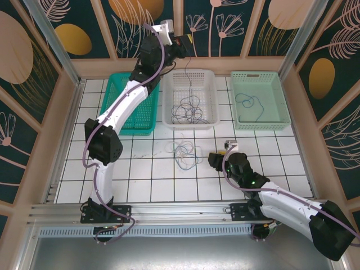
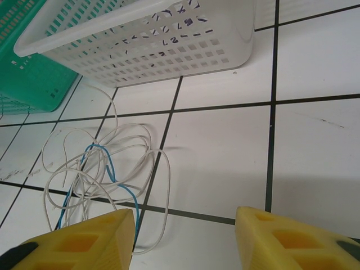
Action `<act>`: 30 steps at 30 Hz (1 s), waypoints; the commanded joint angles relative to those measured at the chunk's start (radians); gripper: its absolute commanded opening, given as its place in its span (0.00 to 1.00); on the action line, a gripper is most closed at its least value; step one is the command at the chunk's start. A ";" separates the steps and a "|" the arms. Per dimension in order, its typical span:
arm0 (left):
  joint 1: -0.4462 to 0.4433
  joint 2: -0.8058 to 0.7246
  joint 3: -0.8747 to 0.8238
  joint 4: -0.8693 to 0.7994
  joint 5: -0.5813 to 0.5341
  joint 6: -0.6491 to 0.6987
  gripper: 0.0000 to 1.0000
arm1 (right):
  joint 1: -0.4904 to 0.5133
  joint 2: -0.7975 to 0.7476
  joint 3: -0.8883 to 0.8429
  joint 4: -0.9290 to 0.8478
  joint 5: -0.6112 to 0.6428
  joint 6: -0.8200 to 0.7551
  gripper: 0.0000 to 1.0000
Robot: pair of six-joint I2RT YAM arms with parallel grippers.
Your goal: Untangle the cables
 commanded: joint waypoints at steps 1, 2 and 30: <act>0.006 0.056 -0.016 -0.081 -0.075 0.087 0.06 | -0.007 -0.010 -0.015 0.013 -0.006 0.017 0.51; 0.006 0.071 -0.026 -0.091 -0.087 0.097 0.06 | -0.007 -0.009 -0.013 0.013 -0.008 0.017 0.51; -0.012 0.036 -0.180 -0.275 -0.171 0.257 0.99 | -0.009 0.119 0.069 0.048 -0.026 -0.024 0.55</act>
